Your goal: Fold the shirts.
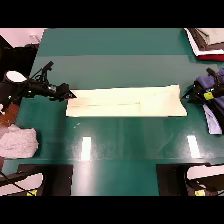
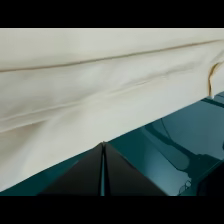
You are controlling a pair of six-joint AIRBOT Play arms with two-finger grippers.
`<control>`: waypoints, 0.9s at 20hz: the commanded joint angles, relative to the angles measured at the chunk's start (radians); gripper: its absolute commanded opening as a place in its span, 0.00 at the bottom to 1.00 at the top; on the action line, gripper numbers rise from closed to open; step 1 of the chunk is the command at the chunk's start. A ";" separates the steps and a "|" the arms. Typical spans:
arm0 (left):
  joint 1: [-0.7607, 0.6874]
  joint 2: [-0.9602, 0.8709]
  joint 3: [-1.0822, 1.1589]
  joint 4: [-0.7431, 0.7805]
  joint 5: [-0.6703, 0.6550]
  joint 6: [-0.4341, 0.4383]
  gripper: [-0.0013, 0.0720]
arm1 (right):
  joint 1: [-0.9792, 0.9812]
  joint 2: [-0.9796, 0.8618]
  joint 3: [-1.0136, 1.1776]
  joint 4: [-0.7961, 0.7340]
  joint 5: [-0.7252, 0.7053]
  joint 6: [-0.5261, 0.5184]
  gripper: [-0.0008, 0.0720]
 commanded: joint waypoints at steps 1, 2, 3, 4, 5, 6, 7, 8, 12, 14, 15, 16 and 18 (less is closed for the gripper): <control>-0.063 -0.001 0.001 0.000 -0.024 0.003 0.06 | -0.008 -0.072 -0.008 0.055 0.002 -0.082 0.74; -0.086 -0.001 0.001 0.001 -0.022 0.003 0.06 | -0.008 -0.088 -0.008 0.068 -0.003 -0.092 0.74; -0.109 -0.001 0.002 0.003 -0.021 0.003 0.06 | -0.010 -0.101 -0.008 0.070 -0.005 -0.094 0.74; -0.128 -0.001 0.001 0.004 -0.021 0.003 0.06 | -0.010 -0.113 -0.008 0.070 -0.006 -0.097 0.74; -0.146 -0.001 0.001 0.004 -0.019 0.002 0.06 | -0.010 -0.122 -0.008 0.070 -0.002 -0.105 0.74; -0.159 -0.001 0.002 0.004 -0.013 0.002 0.05 | -0.010 -0.132 -0.008 0.075 0.009 -0.112 0.74; -0.172 -0.001 0.001 0.004 -0.002 0.002 0.05 | -0.007 -0.143 -0.008 0.097 0.027 -0.128 0.74; -0.179 -0.002 0.002 0.003 0.008 0.002 0.05 | -0.005 -0.154 -0.008 0.137 0.051 -0.147 0.74; -0.187 -0.002 0.001 0.001 0.031 -0.006 0.05 | 0.017 -0.169 -0.008 0.178 0.057 -0.162 0.74; -0.187 -0.002 0.001 0.001 0.031 -0.006 0.05 | 0.029 -0.169 -0.008 0.170 0.039 -0.162 0.72; -0.187 -0.002 0.001 0.001 0.031 -0.006 0.05 | 0.035 -0.169 -0.008 0.172 0.036 -0.162 0.70; -0.187 -0.002 0.001 0.002 0.031 -0.008 0.05 | 0.042 -0.169 -0.008 0.172 0.031 -0.162 0.63; -0.187 -0.002 0.001 0.005 0.031 -0.035 0.05 | 0.053 -0.169 -0.008 0.173 0.029 -0.162 0.41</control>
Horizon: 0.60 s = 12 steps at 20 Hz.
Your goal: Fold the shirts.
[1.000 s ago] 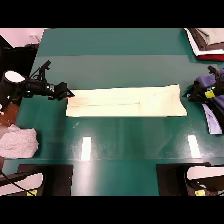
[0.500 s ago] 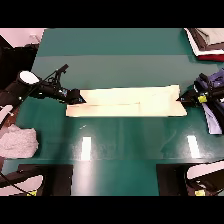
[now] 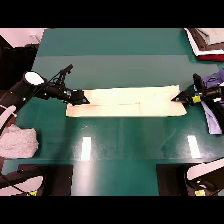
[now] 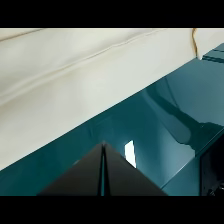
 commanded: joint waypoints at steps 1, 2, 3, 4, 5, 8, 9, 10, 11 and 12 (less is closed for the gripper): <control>-0.002 0.000 0.001 0.002 0.004 -0.026 0.05 | 0.017 0.000 0.000 0.015 0.000 -0.006 0.29; -0.002 0.000 0.001 0.002 0.004 -0.027 0.05 | 0.026 0.000 0.001 0.018 0.002 -0.020 0.15; -0.002 0.000 0.001 0.002 0.005 -0.040 0.05 | 0.027 0.002 0.001 0.032 0.011 -0.044 0.04; -0.004 0.000 0.001 0.002 0.010 -0.067 0.05 | 0.027 0.010 0.002 0.055 0.012 -0.052 0.04; -0.009 0.000 0.001 0.002 0.023 -0.071 0.05 | 0.027 0.022 0.003 0.081 0.011 -0.052 0.04; -0.071 -0.013 0.012 0.002 0.102 -0.070 0.05 | 0.029 0.093 0.003 0.151 0.010 -0.051 0.04; -0.103 -0.034 0.031 0.002 0.120 -0.070 0.05 | 0.034 0.124 0.004 0.166 0.013 -0.051 0.04; -0.133 -0.065 0.056 0.002 0.134 -0.069 0.05 | 0.042 0.152 0.014 0.167 0.019 -0.047 0.04; -0.165 -0.110 0.094 0.002 0.136 -0.068 0.05 | 0.057 0.178 0.038 0.167 0.042 -0.042 0.04; -0.195 -0.165 0.143 0.002 0.135 -0.068 0.05 | 0.075 0.197 0.070 0.168 0.065 -0.024 0.04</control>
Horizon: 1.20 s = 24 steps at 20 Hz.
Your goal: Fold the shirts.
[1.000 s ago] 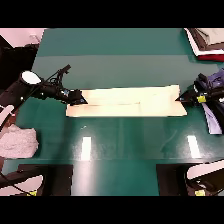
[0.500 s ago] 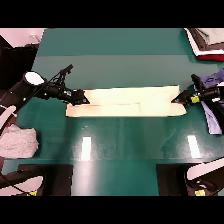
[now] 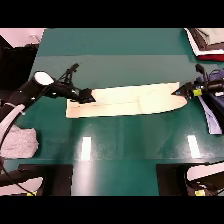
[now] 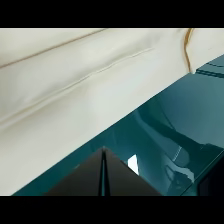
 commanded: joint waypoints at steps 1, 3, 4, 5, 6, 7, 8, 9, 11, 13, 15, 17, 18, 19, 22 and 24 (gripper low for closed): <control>-0.100 -0.138 0.124 0.000 0.035 -0.003 0.05 | 0.054 0.076 0.082 0.031 0.061 0.050 0.04; -0.157 -0.248 0.235 -0.003 0.035 -0.003 0.05 | 0.119 0.108 0.163 0.031 0.075 0.106 0.04; -0.181 -0.297 0.289 -0.007 0.035 -0.003 0.05 | 0.158 0.123 0.201 0.031 0.073 0.140 0.04; -0.202 -0.344 0.348 -0.007 0.040 -0.003 0.05 | 0.203 0.136 0.244 0.032 0.072 0.169 0.04; -0.217 -0.389 0.406 -0.007 0.045 -0.005 0.05 | 0.251 0.145 0.288 0.032 0.072 0.194 0.04; -0.228 -0.427 0.457 -0.007 0.043 -0.013 0.05 | 0.296 0.146 0.332 0.032 0.072 0.214 0.04; -0.236 -0.463 0.503 -0.008 0.043 -0.023 0.05 | 0.344 0.146 0.373 0.030 0.071 0.230 0.04; -0.239 -0.491 0.534 -0.012 0.042 -0.042 0.05 | 0.392 0.145 0.416 0.024 0.068 0.244 0.04; -0.240 -0.527 0.561 -0.012 0.040 -0.056 0.05 | 0.476 0.145 0.485 0.023 0.053 0.260 0.04; -0.240 -0.541 0.561 -0.008 0.034 -0.055 0.05 | 0.546 0.144 0.539 0.018 0.045 0.261 0.04; -0.240 -0.542 0.561 -0.004 0.026 -0.054 0.05 | 0.602 0.144 0.576 -0.054 0.044 0.278 0.04; -0.236 -0.541 0.564 -0.002 0.015 -0.045 0.05 | 0.641 0.144 0.600 -0.134 0.045 0.288 0.04; -0.229 -0.539 0.564 0.001 -0.005 -0.046 0.05 | 0.655 0.144 0.605 -0.154 0.045 0.293 0.04; -0.220 -0.536 0.564 0.008 -0.033 -0.045 0.05 | 0.663 0.144 0.607 -0.159 0.044 0.294 0.04; -0.176 -0.503 0.563 0.101 -0.119 -0.053 0.05 | 0.676 0.144 0.607 -0.159 0.042 0.294 0.04; -0.135 -0.440 0.563 0.209 -0.140 -0.077 0.05 | 0.687 0.144 0.607 -0.159 0.035 0.294 0.04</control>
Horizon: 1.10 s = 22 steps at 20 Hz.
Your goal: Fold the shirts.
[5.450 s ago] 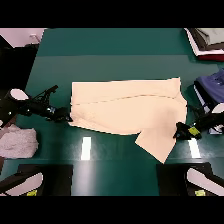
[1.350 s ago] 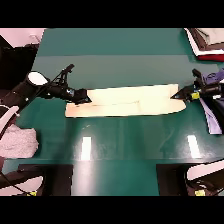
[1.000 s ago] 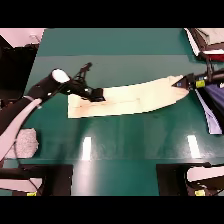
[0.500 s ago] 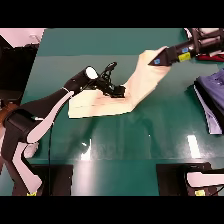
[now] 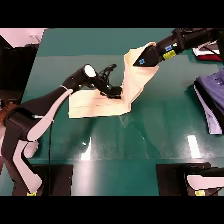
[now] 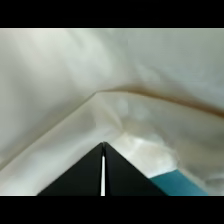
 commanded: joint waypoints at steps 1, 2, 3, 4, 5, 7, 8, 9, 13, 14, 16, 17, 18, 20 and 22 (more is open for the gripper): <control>0.071 0.087 0.002 0.164 -0.068 -0.029 0.05 | 0.027 -0.004 0.006 -0.015 -0.009 0.005 0.04; 0.105 0.131 0.001 0.202 -0.082 -0.029 0.05 | 0.039 -0.012 0.006 -0.014 -0.010 0.006 0.04; 0.140 0.173 0.002 0.230 -0.102 -0.029 0.05 | 0.050 -0.024 0.006 -0.014 -0.010 0.006 0.04; 0.182 0.219 0.002 0.255 -0.132 -0.026 0.05 | 0.066 -0.040 0.006 -0.014 -0.013 0.006 0.04; 0.220 0.259 0.002 0.280 -0.165 -0.025 0.05 | 0.087 -0.058 0.006 -0.011 -0.019 0.006 0.04; 0.298 0.343 0.002 0.346 -0.230 -0.024 0.05 | 0.134 -0.096 0.006 -0.010 -0.047 0.006 0.04; 0.332 0.384 0.002 0.381 -0.260 -0.017 0.05 | 0.160 -0.119 0.006 -0.011 -0.074 0.005 0.04; 0.363 0.422 0.001 0.413 -0.288 0.000 0.05 | 0.188 -0.142 0.006 -0.010 -0.108 0.005 0.04; 0.449 0.527 0.001 0.451 -0.358 0.002 0.05 | 0.306 -0.246 0.006 -0.009 -0.307 -0.004 0.04; 0.459 0.545 0.001 0.451 -0.362 0.002 0.05 | 0.338 -0.277 0.006 -0.009 -0.372 -0.005 0.05; 0.460 0.560 0.001 0.450 -0.363 0.001 0.05 | 0.406 -0.339 0.006 0.000 -0.505 -0.011 0.49; 0.460 0.559 0.001 0.444 -0.365 0.001 0.05 | 0.434 -0.365 0.006 0.042 -0.545 -0.013 0.67; 0.460 0.558 0.001 0.438 -0.365 0.001 0.05 | 0.449 -0.379 0.006 0.067 -0.550 -0.016 0.71; 0.460 0.558 0.001 0.439 -0.365 0.002 0.05 | 0.444 -0.376 0.006 0.060 -0.515 -0.015 0.71; 0.460 0.558 0.001 0.439 -0.368 0.019 0.05 | 0.393 -0.351 0.006 0.060 -0.407 -0.014 0.71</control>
